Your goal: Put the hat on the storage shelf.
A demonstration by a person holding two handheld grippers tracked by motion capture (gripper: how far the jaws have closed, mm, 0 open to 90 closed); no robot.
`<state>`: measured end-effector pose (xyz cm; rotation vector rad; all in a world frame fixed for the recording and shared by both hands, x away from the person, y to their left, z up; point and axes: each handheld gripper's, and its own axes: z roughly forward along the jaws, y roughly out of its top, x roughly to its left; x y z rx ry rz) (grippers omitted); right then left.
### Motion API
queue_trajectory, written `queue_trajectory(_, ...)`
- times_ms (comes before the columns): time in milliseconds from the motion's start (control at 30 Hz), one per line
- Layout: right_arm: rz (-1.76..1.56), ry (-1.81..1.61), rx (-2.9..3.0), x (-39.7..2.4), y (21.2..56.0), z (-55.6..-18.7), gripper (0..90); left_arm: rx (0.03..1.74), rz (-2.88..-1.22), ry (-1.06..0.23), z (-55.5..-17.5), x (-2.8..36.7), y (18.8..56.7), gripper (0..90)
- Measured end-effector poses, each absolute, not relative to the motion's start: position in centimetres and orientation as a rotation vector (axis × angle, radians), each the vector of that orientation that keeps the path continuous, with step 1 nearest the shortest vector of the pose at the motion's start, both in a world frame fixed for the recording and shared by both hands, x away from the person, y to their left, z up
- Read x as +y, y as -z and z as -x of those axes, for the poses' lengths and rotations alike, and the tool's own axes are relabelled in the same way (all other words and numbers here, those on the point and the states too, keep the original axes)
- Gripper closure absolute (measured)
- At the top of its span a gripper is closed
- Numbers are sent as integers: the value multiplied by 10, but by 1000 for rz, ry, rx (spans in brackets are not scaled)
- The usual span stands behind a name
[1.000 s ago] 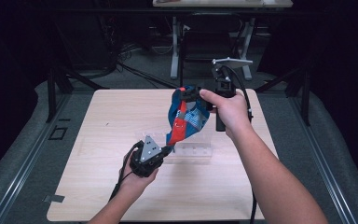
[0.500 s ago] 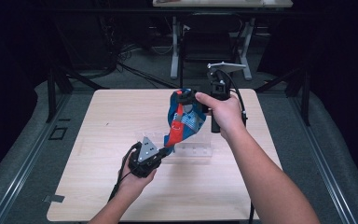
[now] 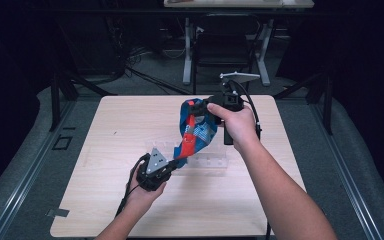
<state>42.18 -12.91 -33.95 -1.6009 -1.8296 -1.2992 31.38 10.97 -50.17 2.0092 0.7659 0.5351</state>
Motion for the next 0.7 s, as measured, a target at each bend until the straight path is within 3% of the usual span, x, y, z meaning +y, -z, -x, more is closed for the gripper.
queue_trajectory(167, 1595, 1328, -1837, -132, 340, -421, 681, 780, -2022, -520, -316, 112, 508, 882)
queue_trajectory(700, 1606, 1360, -1850, -147, 336, -415, 658, 802, -2011, -498, -317, 116, 514, 877)
